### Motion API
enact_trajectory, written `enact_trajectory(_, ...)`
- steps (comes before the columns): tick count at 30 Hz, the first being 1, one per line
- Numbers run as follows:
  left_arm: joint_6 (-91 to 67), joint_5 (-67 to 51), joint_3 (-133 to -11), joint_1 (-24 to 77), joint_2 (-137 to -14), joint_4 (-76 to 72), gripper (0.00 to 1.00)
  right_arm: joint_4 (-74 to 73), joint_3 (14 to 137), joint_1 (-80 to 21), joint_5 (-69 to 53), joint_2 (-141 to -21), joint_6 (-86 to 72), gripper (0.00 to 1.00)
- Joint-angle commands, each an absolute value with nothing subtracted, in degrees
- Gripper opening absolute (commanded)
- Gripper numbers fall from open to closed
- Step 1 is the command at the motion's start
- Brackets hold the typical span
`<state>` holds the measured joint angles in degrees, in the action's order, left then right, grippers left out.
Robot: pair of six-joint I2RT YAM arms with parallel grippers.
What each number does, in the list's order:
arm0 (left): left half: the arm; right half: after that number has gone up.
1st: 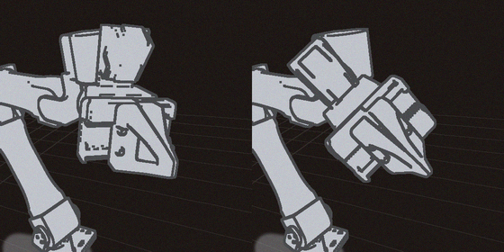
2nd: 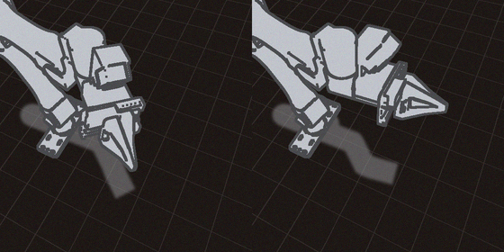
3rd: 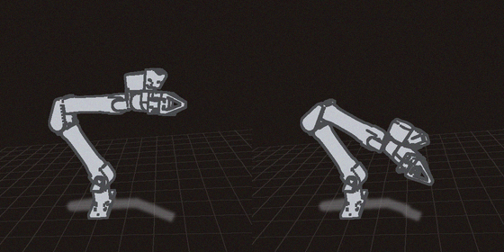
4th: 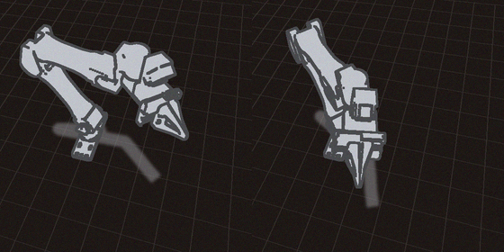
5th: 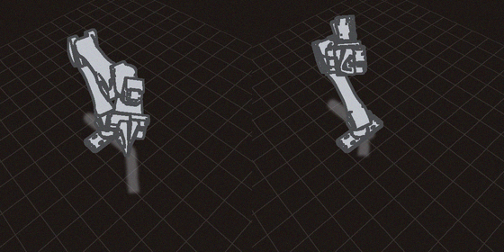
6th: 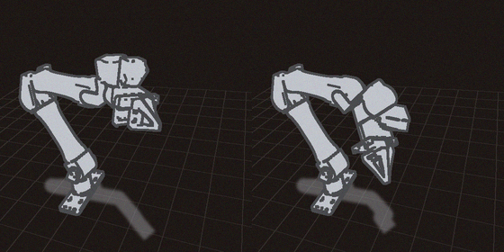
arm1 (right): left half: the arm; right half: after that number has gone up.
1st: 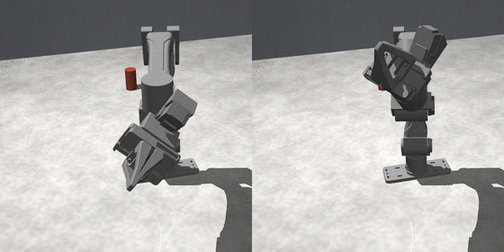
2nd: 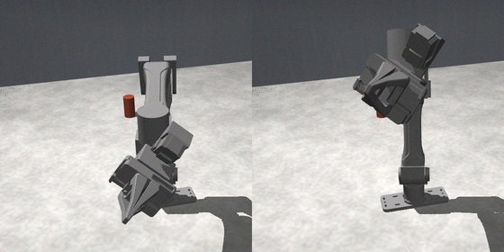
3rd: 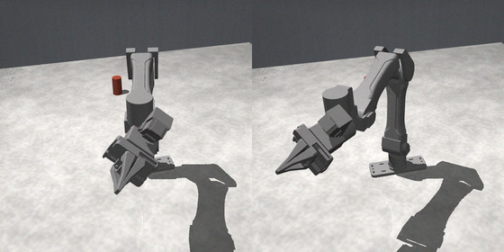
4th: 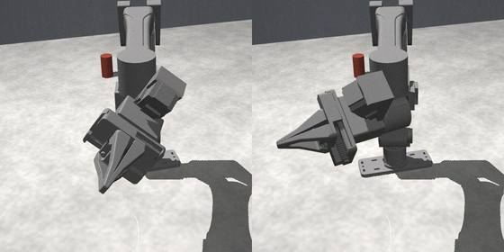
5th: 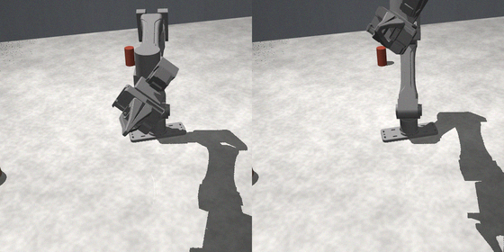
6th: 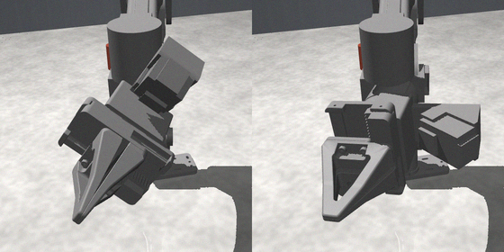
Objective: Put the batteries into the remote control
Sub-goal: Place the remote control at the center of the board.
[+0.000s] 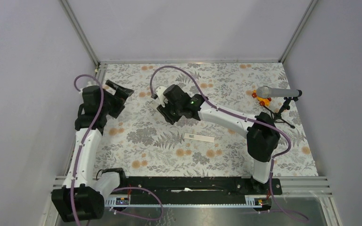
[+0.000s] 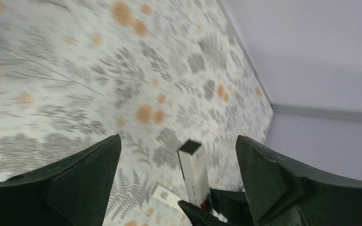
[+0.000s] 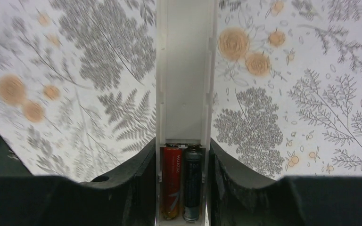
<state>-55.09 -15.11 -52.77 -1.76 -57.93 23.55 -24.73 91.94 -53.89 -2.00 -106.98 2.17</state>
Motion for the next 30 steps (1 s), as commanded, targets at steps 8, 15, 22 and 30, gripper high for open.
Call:
enact_trajectory(8, -46.3, -10.5, -53.0, -10.7, -54.8, 32.4, 0.99, -26.0, 86.0, -49.5, -0.3, -109.6, 19.7, 0.35)
enact_trajectory(15, -45.8, -17.3, -51.7, -10.7, -57.7, 29.8, 0.99, -24.0, 78.6, -48.9, -2.1, -110.9, 27.2, 0.37)
enact_trajectory(22, -45.3, -21.5, -49.9, -10.8, -58.4, 28.5, 0.95, -23.4, 78.5, -48.4, -0.3, -114.1, 30.6, 0.35)
enact_trajectory(30, -45.2, -24.8, -48.1, -10.8, -58.2, 27.8, 0.96, -23.4, 77.1, -48.0, 5.1, -116.0, 30.8, 0.55)
